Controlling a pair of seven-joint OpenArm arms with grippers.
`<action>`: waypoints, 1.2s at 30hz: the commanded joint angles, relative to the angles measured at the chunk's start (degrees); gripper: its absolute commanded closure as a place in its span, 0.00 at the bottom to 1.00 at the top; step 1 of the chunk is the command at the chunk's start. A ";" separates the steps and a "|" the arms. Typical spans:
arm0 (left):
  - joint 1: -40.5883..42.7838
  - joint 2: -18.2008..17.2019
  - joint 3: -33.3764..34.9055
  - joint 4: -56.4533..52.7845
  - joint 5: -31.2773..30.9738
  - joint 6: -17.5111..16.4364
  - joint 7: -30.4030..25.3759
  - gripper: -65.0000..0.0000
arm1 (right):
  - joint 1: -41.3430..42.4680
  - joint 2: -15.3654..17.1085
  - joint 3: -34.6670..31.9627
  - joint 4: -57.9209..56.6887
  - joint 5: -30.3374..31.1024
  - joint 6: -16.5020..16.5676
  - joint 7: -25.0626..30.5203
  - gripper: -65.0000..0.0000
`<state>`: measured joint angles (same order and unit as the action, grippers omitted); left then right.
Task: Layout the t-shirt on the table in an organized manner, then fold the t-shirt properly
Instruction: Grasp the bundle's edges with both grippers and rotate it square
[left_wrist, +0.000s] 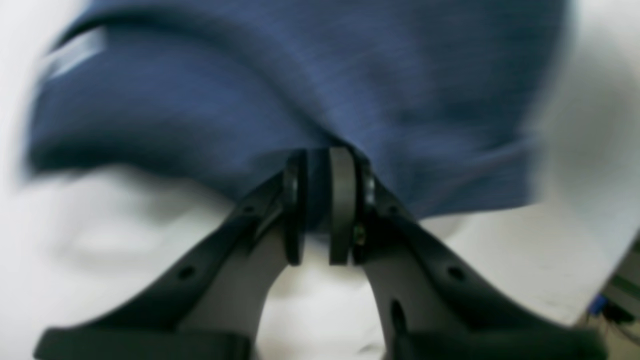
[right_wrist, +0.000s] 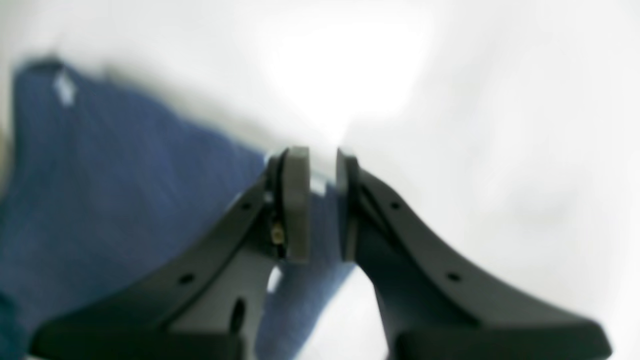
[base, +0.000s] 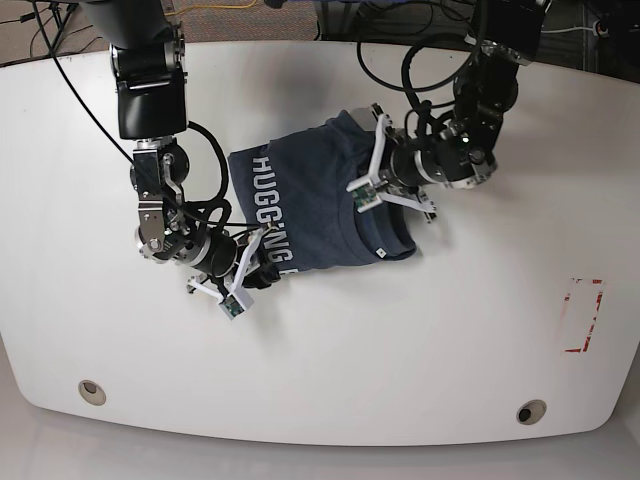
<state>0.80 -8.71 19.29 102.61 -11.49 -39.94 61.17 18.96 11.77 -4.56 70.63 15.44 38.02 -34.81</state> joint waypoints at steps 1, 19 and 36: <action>-1.11 -0.21 2.29 -0.85 1.33 -0.06 -0.64 0.90 | 1.21 0.14 0.38 -1.31 -1.60 1.32 3.55 0.87; -13.68 -1.71 4.14 -18.61 3.71 -0.06 -0.64 0.89 | -14.70 4.80 6.89 -1.40 -4.41 1.50 16.04 0.88; -26.07 -1.53 0.54 -12.10 3.62 -0.06 1.82 0.89 | -28.94 -1.18 12.60 20.58 -4.85 1.23 9.71 0.88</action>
<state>-23.44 -10.39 21.63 85.86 -7.46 -40.16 62.63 -10.17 10.52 7.16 87.70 10.63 39.03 -24.91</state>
